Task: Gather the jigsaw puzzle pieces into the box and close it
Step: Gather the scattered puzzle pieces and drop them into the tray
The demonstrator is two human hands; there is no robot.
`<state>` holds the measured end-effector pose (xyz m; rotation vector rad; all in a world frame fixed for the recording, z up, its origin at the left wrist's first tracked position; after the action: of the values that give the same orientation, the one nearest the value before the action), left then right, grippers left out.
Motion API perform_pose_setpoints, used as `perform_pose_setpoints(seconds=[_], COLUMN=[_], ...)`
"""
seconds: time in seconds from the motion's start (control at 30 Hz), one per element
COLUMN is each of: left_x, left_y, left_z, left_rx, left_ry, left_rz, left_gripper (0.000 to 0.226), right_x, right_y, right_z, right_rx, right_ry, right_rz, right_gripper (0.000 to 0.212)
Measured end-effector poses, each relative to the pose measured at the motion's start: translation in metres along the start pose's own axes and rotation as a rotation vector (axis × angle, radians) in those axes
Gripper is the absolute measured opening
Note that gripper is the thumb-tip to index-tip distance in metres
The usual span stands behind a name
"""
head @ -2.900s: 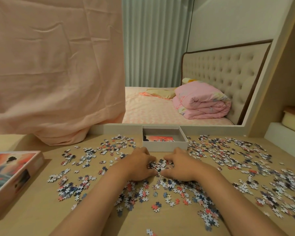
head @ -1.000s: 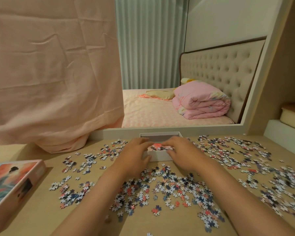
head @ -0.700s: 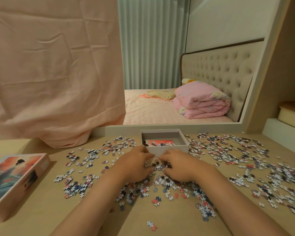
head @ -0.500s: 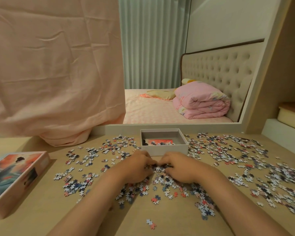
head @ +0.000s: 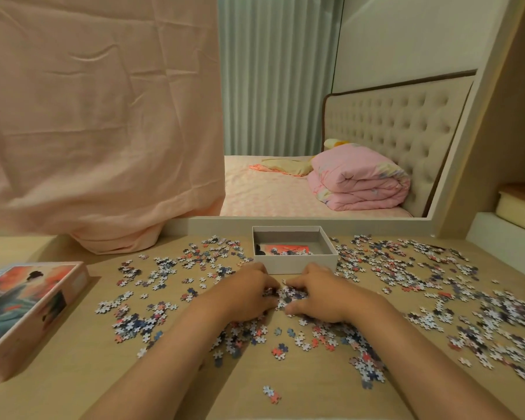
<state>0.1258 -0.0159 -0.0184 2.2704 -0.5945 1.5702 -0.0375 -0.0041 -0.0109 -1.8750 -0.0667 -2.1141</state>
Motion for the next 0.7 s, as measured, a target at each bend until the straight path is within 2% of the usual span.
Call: perform_pose_setpoints(seconds=[0.1,0.23,0.33,0.47,0.6,0.7], left_x=[0.002,0.001,0.001,0.002,0.003,0.002], left_y=[0.0,-0.001,0.001,0.002,0.003,0.005], left_z=[0.003,0.009,0.006,0.007,0.011,0.015], left_rx=[0.009,0.049,0.024,0.013,0.008,0.03], left_ry=[-0.017,0.015,-0.027,-0.112,-0.174,-0.289], left_rz=[-0.016,0.062,0.028,-0.088,-0.181,-0.191], left_gripper=[0.046,0.06,0.048,0.033,0.022,0.016], right_x=[0.001,0.002,0.002,0.006,0.006,0.009], right_y=[0.003,0.004,0.009,0.012,0.016,0.018], right_z=[0.004,0.008,0.015,0.023,0.023,0.019], right_rx=[0.008,-0.007,-0.011,0.002,0.008,0.026], right_ry=[0.024,0.002,0.021,0.096,0.137,0.184], right_rz=[-0.027,-0.032,-0.062,-0.12,-0.165,-0.166], right_gripper=[0.06,0.068,0.059,0.034,0.027,0.019])
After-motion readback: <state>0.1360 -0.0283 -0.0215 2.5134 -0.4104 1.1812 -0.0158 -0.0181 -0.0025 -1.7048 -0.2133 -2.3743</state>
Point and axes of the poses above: each hand's wrist, its own y-axis towards the middle knuckle, its own x-axis out of the back of the hand, z = x × y, the point moved 3 cm from there along y, towards the middle knuckle, and after that the axes turned 5 degrees about -y, right-handed, at the moved point
